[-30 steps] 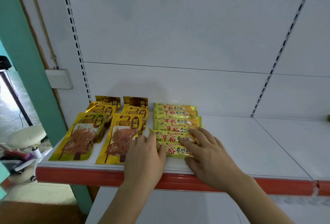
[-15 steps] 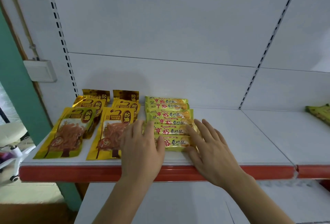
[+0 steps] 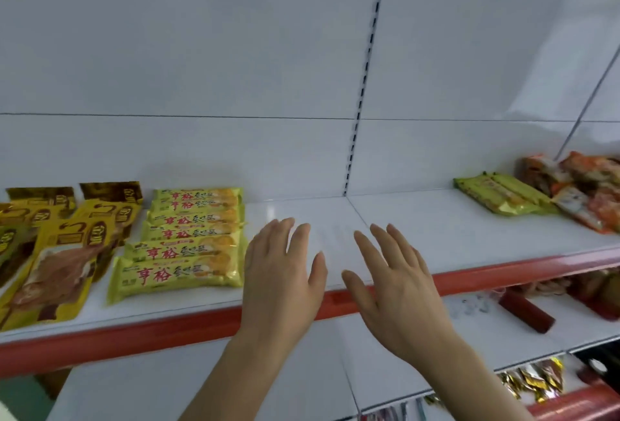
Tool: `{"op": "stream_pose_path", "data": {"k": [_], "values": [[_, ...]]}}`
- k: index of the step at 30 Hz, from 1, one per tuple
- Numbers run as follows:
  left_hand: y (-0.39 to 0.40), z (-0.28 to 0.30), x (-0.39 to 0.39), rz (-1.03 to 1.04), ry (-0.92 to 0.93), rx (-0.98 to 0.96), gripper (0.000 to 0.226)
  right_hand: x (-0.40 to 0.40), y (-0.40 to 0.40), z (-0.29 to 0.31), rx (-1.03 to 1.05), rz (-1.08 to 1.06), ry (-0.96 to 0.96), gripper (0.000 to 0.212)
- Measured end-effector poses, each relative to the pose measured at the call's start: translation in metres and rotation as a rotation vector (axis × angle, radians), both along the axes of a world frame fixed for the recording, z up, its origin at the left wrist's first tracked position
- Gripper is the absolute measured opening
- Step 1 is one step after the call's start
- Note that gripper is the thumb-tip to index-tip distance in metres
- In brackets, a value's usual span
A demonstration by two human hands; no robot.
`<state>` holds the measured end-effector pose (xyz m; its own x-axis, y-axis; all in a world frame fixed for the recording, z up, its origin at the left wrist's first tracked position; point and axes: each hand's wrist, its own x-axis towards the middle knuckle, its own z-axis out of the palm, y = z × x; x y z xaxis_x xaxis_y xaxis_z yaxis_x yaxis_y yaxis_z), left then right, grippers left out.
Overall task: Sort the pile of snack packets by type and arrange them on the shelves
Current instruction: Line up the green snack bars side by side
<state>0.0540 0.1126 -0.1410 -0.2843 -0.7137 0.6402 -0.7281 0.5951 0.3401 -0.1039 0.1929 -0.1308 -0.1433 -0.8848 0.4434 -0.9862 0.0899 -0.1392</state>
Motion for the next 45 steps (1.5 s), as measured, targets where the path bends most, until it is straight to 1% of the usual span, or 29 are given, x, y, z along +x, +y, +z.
{"op": "stream_pose_path", "data": {"k": [5,8,10,13,15,18,23,27,30,33,36,38,40,41,42,43,44,45], "values": [[0.037,0.003,-0.120,-0.080,0.009,0.007,0.042,-0.107,0.050,0.004,0.027,-0.084,-0.006,0.068],[0.052,0.008,-0.183,-0.123,-0.014,0.020,0.044,-0.171,0.073,0.009,0.084,-0.151,-0.028,0.075],[0.056,0.014,-0.221,-0.148,-0.027,0.026,0.044,-0.206,0.083,0.012,0.078,-0.188,-0.044,0.078],[0.055,0.021,-0.276,-0.196,-0.021,0.018,0.043,-0.254,0.086,0.014,0.072,-0.239,-0.078,0.071],[0.049,0.021,-0.308,-0.227,-0.048,0.026,0.045,-0.284,0.082,0.012,0.095,-0.268,-0.091,0.064],[0.034,0.021,-0.352,-0.249,-0.121,0.076,0.048,-0.323,0.069,0.008,0.113,-0.283,-0.109,0.064],[-0.001,0.025,-0.412,-0.290,-0.250,0.224,0.055,-0.385,0.024,0.013,0.122,-0.295,-0.065,0.063],[-0.028,0.026,-0.447,-0.243,-0.297,0.275,0.047,-0.422,-0.019,0.016,0.115,-0.222,-0.016,0.065],[-0.039,0.024,-0.465,-0.215,-0.308,0.337,0.044,-0.441,-0.050,0.013,0.171,-0.134,0.025,0.064],[-0.048,0.023,-0.479,-0.134,-0.326,0.439,0.042,-0.450,-0.076,0.003,0.209,-0.076,0.106,0.058],[-0.053,0.026,-0.496,-0.065,-0.180,0.588,0.039,-0.463,-0.088,-0.009,0.119,-0.012,0.178,0.038],[-0.052,0.027,-0.507,-0.050,0.014,0.714,0.036,-0.472,-0.086,-0.013,0.021,0.052,0.169,0.027],[-0.052,0.027,-0.514,-0.055,0.315,0.861,0.036,-0.477,-0.080,-0.015,-0.101,0.117,0.115,0.026],[-0.051,0.028,-0.516,-0.076,0.495,0.948,0.045,-0.478,-0.077,-0.017,-0.160,0.155,0.085,0.029],[-0.051,0.025,-0.519,-0.101,0.679,1.033,0.059,-0.477,-0.073,-0.019,-0.210,0.199,0.058,0.031],[-0.048,0.025,-0.522,-0.103,0.809,1.092,0.068,-0.475,-0.069,-0.021,-0.247,0.247,0.041,0.034],[-0.045,0.023,-0.524,-0.088,0.876,1.112,0.072,-0.474,-0.064,-0.024,-0.270,0.296,0.029,0.036],[-0.042,0.022,-0.526,-0.049,0.896,1.103,0.073,-0.472,-0.059,-0.027,-0.284,0.346,0.016,0.038]]}}
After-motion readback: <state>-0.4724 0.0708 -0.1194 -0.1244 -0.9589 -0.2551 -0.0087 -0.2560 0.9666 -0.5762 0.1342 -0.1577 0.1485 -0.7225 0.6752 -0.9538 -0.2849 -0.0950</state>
